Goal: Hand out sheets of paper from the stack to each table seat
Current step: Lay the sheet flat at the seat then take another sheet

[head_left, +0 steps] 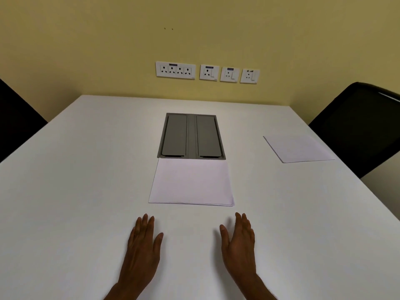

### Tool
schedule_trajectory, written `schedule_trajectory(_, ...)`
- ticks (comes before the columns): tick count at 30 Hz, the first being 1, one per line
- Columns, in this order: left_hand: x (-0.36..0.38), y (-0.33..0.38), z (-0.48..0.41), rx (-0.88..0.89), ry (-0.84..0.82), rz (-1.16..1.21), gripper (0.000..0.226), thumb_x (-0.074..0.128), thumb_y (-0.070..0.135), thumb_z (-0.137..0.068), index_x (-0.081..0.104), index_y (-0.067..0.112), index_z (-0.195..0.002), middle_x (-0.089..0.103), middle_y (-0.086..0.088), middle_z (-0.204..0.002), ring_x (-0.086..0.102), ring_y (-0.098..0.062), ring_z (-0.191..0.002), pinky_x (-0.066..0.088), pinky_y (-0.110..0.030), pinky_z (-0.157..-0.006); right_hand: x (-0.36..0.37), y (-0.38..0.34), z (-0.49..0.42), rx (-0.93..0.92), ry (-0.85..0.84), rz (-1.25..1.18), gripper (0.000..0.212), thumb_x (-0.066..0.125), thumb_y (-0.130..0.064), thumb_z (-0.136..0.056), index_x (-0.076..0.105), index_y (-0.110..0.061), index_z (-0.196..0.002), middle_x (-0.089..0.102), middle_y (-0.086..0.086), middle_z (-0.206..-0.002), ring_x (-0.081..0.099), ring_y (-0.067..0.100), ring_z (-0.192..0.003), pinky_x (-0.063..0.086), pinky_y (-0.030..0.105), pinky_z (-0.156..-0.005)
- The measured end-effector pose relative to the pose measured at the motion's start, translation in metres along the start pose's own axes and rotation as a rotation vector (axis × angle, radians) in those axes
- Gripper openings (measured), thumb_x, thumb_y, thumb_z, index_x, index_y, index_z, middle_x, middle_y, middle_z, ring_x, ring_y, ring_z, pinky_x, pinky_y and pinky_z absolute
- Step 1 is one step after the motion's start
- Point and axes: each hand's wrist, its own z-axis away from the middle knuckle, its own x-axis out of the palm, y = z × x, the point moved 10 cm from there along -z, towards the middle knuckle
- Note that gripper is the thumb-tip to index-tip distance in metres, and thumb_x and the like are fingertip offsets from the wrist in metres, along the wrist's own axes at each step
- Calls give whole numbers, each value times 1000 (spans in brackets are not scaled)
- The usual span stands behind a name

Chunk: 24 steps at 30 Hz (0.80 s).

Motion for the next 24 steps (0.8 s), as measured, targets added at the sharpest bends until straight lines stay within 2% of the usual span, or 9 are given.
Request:
schedule_trajectory(2, 12, -7, -8, 5, 14, -34, 79, 10, 59, -97, 32, 5, -151, 24, -10, -162, 13, -20, -152, 10, -38, -124, 11, 11, -12, 30, 16, 10, 67, 40, -44, -102, 18, -10, -156, 18, 10, -165, 7, 23, -154, 2, 38, -124)
schedule_trajectory(4, 19, -9, -17, 34, 43, -79, 81, 14, 60, -95, 36, 5, -150, 30, -12, -160, 19, -23, -151, 13, -39, -123, 18, 16, -24, 7, 47, 69, 69, 40, -45, -101, 20, -8, -155, 23, 10, -164, 9, 25, -154, 2, 39, -124)
schedule_trajectory(10, 27, -13, -46, 3, 55, -134, 77, 19, 56, -95, 23, 9, -155, 24, -9, -164, 13, -20, -153, 14, -40, -124, 20, 18, -48, 11, 162, 82, 69, 41, -50, -100, 30, -7, -153, 33, 10, -160, 17, 24, -152, 9, 41, -125)
schedule_trajectory(16, 29, -8, -60, 3, 47, -198, 78, 16, 59, -94, 29, 11, -154, 28, -11, -162, 18, -23, -153, 16, -41, -124, 20, 18, -58, 10, 194, 106, 59, 46, -43, -100, 41, -7, -148, 37, 12, -158, 23, 27, -151, 13, 42, -124)
schedule_trajectory(24, 29, -6, -63, -6, 27, -231, 77, 16, 58, -94, 34, 11, -152, 29, -11, -161, 19, -24, -152, 14, -42, -125, 18, 16, -65, 24, 206, 103, 54, 48, -41, -100, 47, -8, -144, 38, 13, -157, 25, 29, -150, 14, 43, -123)
